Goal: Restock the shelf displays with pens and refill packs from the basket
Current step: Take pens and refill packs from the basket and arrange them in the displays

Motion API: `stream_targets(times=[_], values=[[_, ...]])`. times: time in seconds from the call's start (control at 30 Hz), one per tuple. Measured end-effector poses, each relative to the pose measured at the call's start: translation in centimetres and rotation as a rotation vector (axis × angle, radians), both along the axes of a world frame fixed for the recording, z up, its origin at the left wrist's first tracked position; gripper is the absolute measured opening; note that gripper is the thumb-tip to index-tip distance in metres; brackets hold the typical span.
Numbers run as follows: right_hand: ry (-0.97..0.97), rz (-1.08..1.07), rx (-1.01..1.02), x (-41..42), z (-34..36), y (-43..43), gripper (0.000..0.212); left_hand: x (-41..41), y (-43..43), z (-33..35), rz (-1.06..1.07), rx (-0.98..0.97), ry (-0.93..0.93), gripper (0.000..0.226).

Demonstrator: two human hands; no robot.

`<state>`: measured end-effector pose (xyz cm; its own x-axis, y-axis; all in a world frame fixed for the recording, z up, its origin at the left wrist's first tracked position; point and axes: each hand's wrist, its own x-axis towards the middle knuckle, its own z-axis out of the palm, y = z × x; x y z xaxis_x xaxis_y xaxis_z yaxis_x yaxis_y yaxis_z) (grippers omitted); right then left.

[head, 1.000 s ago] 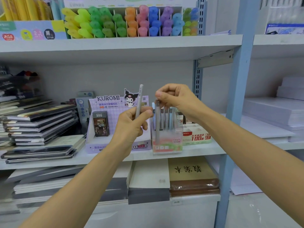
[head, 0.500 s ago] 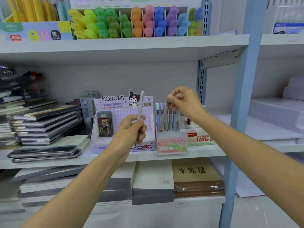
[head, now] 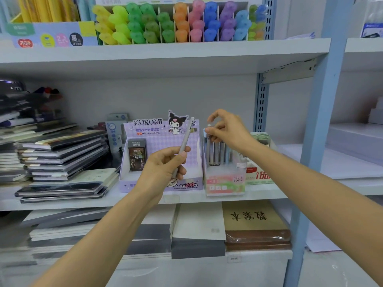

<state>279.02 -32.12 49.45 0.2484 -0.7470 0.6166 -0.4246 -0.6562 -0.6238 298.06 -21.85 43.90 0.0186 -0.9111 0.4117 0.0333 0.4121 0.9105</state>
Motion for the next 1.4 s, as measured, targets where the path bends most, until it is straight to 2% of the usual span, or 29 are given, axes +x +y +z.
stream_targets(times=[0.07,0.23,0.3,0.4,0.43,0.5,0.63,0.7,0.8,0.87,0.97,1.1,1.2,1.4], values=[[0.008,-0.04,-0.039,0.3,-0.2,-0.4,0.014,0.1,0.0,0.0,0.0,0.0,0.019,0.016],[0.187,-0.179,-0.158,0.1,-0.5,-0.4,0.009,0.5,0.0,0.1,0.031,0.024,0.043,0.016],[0.121,-0.169,-0.16,0.0,-0.2,0.1,0.015,0.5,-0.1,0.0,0.03,0.025,0.045,0.013],[-0.226,0.151,0.102,-0.5,0.4,1.7,0.027,0.3,0.0,0.1,0.02,0.015,0.037,0.01],[-0.269,0.265,0.174,-0.7,0.4,2.2,0.027,0.1,0.0,0.1,0.017,0.013,0.034,0.01],[-0.235,0.389,0.219,-0.9,0.2,3.1,0.022,-0.3,0.0,0.1,0.01,0.015,0.028,0.011],[-0.306,0.396,0.241,-2.1,0.1,3.5,0.009,-1.0,0.2,0.5,-0.064,0.0,0.155,0.03],[-0.242,0.357,0.241,-3.2,-0.1,3.5,0.01,-0.9,0.2,0.7,-0.084,-0.035,0.244,0.036],[-0.02,0.261,0.198,-4.1,-0.7,3.7,0.018,-1.0,0.0,1.0,-0.022,-0.1,0.305,0.025],[0.084,0.241,0.189,-4.2,-0.8,3.7,0.021,-1.4,0.0,1.2,0.041,-0.144,0.285,0.014],[0.165,0.241,0.197,-4.2,-0.6,4.0,0.022,-2.2,0.3,1.6,0.109,-0.194,0.224,0.009],[0.064,0.241,0.102,-3.5,0.2,4.7,0.028,-3.2,0.3,2.3,0.173,-0.237,0.122,0.007],[0.003,0.308,0.011,-2.5,1.4,5.5,0.023,-4.1,0.1,2.6,0.215,-0.279,0.031,0.006],[0.069,0.352,-0.053,-1.2,2.9,6.6,0.016,-5.4,-0.6,2.7,0.19,-0.317,-0.068,0.011]])
